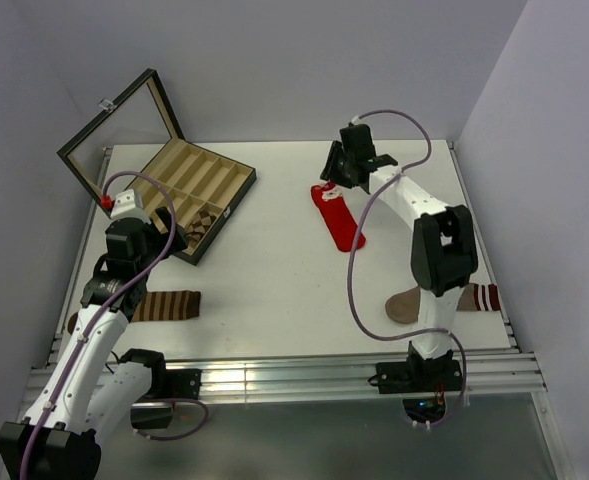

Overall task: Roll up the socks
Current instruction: Adjust the sock at the center of the board, then roll the sock at the center of the board.

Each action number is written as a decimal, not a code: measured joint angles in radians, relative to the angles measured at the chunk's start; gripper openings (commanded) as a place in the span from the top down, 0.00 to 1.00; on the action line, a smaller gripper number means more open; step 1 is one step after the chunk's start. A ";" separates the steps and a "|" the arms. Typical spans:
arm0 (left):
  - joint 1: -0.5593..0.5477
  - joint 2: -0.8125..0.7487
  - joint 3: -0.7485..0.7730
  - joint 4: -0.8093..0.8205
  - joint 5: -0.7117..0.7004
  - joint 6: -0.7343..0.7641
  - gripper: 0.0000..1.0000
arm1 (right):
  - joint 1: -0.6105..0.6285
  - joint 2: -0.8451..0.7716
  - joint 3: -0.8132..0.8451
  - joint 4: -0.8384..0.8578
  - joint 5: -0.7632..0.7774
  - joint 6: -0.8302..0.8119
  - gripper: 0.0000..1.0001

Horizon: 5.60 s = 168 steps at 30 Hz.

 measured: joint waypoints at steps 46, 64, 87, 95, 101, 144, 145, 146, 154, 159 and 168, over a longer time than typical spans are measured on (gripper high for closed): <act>0.000 0.006 0.000 0.000 0.001 0.000 0.08 | 0.361 -0.220 -0.312 -0.122 -0.288 -0.345 0.53; 0.000 0.013 -0.005 0.010 0.042 0.008 0.07 | 0.250 0.070 -0.224 0.007 -0.126 -0.365 0.57; -0.211 0.278 0.020 0.069 0.219 -0.168 0.05 | 0.518 -0.289 -0.553 0.071 0.023 -0.514 0.39; -0.211 0.188 0.021 0.023 0.058 -0.213 0.04 | 0.665 -0.265 -0.600 0.101 0.124 -0.564 0.39; -0.205 0.176 0.021 0.005 0.018 -0.217 0.05 | 0.713 -0.192 -0.596 0.127 0.176 -0.599 0.39; -0.248 0.238 -0.128 0.117 0.172 -0.352 0.15 | 0.355 0.121 -0.364 0.298 -0.706 -0.158 1.00; -0.255 0.249 -0.129 0.122 0.177 -0.356 0.16 | 0.339 0.134 -0.368 0.324 -0.743 -0.126 1.00; -0.258 0.256 -0.129 0.128 0.180 -0.360 0.18 | 0.332 0.144 -0.370 0.342 -0.765 -0.105 1.00; -0.307 0.391 -0.129 0.170 0.185 -0.393 0.46 | 0.295 0.185 -0.370 0.380 -0.846 -0.026 0.97; -0.331 0.475 -0.127 0.183 0.189 -0.399 0.47 | 0.294 0.187 -0.370 0.384 -0.849 -0.017 0.96; -0.347 0.607 -0.090 0.239 0.222 -0.403 0.51 | 0.293 0.203 -0.363 0.393 -0.863 0.008 0.94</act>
